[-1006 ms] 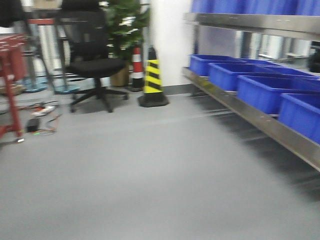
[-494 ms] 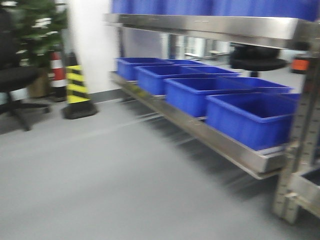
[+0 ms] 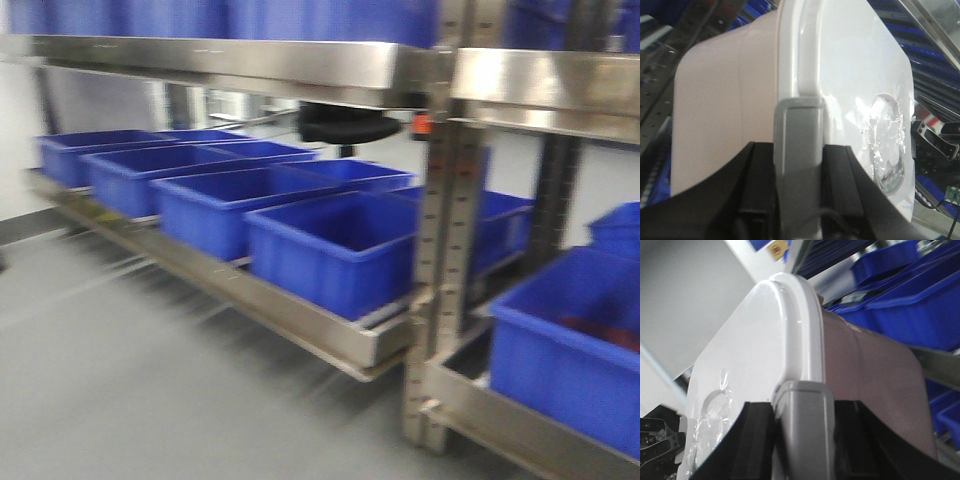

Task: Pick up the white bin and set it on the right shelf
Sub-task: 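Drive toward the steel shelf rack with blue crates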

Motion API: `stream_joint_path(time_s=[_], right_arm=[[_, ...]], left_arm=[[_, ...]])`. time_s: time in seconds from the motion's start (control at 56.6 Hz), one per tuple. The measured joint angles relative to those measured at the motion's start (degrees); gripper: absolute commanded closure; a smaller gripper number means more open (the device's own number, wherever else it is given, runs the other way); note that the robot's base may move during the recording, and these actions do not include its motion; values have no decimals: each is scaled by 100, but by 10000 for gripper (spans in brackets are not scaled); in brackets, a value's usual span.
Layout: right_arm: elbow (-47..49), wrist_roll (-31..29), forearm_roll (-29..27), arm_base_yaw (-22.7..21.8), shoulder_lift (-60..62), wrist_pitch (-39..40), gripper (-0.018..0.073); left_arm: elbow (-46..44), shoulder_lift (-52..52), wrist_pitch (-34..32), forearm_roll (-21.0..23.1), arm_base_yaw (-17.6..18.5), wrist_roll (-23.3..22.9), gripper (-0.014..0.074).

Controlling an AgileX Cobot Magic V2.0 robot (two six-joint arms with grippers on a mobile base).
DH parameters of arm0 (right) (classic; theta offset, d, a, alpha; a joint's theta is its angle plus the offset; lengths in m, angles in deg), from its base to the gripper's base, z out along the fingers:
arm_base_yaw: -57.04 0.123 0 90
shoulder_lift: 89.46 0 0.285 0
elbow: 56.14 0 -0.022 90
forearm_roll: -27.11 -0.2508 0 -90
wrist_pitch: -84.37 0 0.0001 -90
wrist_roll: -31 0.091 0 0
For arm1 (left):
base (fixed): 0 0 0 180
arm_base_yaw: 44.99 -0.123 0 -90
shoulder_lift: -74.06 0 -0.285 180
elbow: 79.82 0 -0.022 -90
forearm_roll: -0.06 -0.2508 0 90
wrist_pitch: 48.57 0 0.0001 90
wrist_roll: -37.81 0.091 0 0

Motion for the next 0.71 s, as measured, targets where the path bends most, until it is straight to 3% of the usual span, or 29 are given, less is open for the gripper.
stream_joint_path(time_s=[0.706], right_arm=[[0,0,0,0,0,12,490]], left_arm=[[0,0,9,0,10,-5,715]])
